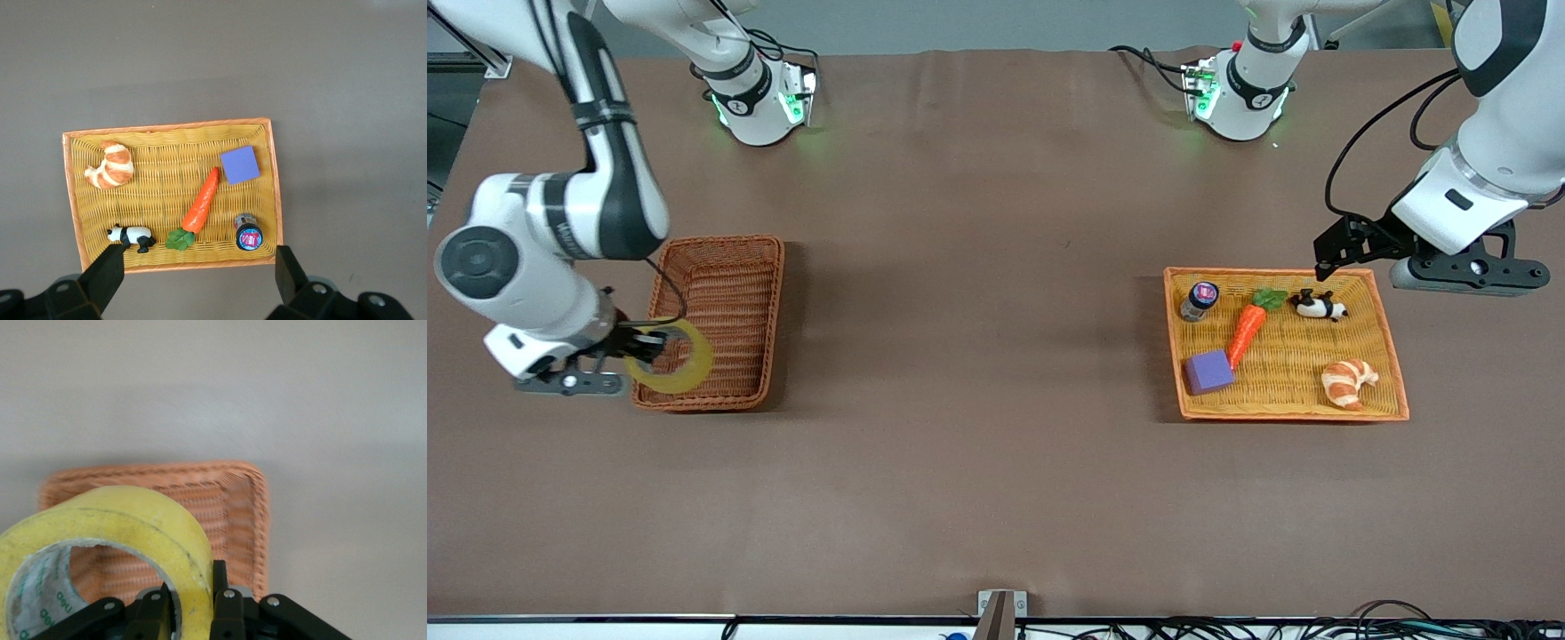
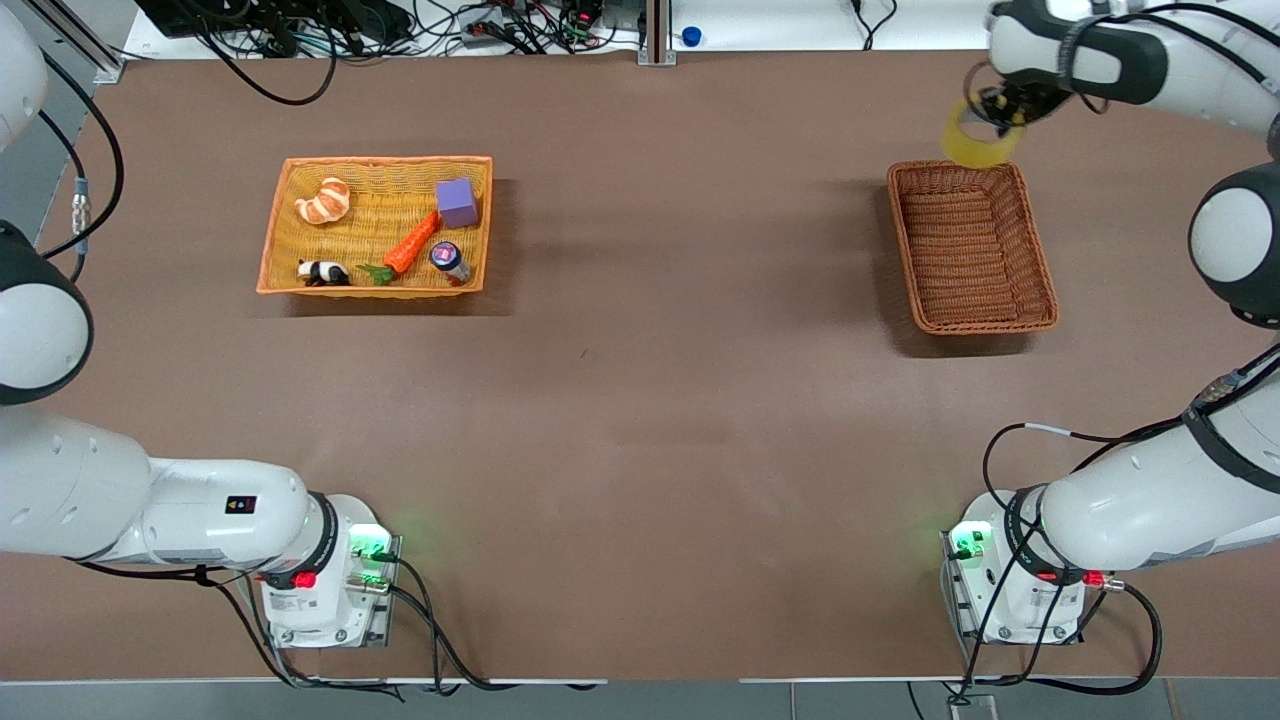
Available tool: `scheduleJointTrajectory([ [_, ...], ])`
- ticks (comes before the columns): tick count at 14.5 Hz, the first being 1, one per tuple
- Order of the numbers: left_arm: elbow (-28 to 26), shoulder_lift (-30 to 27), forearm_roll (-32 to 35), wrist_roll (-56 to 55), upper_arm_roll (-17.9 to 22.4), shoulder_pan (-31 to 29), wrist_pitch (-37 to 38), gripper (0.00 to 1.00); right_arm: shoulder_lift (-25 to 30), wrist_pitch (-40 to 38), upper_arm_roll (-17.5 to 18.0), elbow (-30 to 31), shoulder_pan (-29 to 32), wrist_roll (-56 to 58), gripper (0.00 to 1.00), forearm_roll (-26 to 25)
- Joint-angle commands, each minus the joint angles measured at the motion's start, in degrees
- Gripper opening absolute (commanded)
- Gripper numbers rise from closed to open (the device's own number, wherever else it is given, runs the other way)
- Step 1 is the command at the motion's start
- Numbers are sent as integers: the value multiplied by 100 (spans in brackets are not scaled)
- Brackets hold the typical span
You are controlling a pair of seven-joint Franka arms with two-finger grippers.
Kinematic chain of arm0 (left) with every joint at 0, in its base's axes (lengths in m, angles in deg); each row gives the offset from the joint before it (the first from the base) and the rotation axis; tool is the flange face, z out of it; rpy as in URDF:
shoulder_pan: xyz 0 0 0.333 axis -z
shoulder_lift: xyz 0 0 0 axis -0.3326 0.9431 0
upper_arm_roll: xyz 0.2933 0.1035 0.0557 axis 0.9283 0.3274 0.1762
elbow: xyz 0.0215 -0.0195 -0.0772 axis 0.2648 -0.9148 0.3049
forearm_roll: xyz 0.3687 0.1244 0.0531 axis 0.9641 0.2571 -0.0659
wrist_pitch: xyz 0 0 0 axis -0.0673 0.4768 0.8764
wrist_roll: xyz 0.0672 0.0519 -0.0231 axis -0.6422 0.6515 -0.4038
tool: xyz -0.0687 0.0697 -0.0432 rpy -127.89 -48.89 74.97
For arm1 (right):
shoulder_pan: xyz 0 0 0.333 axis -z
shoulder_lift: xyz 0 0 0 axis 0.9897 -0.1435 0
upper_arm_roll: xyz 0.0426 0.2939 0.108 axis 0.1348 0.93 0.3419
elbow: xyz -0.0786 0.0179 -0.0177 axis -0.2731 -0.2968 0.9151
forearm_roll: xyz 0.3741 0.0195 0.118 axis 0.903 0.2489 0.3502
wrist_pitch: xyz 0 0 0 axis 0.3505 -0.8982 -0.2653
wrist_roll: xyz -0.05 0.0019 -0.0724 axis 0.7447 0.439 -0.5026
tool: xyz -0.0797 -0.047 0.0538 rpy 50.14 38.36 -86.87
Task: Move tape to another basket
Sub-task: 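Carry the tape roll with the right gripper over the wicker basket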
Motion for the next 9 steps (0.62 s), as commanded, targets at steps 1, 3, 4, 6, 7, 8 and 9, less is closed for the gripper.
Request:
scheduleJointTrajectory([
  [1,-85,-108,-82,92,-14,-33,-69,100,212,643,-265,825,-45,186,2,141],
  [3,-68,-90,-82,118,-14,-33,-61,100,282,1040,-328,1309,-45,214,2,158],
  [4,-42,-82,-82,118,-14,-33,-43,100,334,1241,-328,1564,-45,214,2,167],
  [6,3,-55,-82,127,-14,-42,-43,100,414,1585,-328,1951,-62,222,3,176],
  [7,3,-55,-82,127,-14,-42,-34,100,414,1734,-319,2118,-71,214,3,185],
  [8,3,-55,-82,127,-14,-42,-34,100,397,1875,-319,2224,-80,214,5,185],
  [9,3,-55,-82,127,-14,-42,-34,100,388,1946,-319,2286,-80,214,6,194],
])
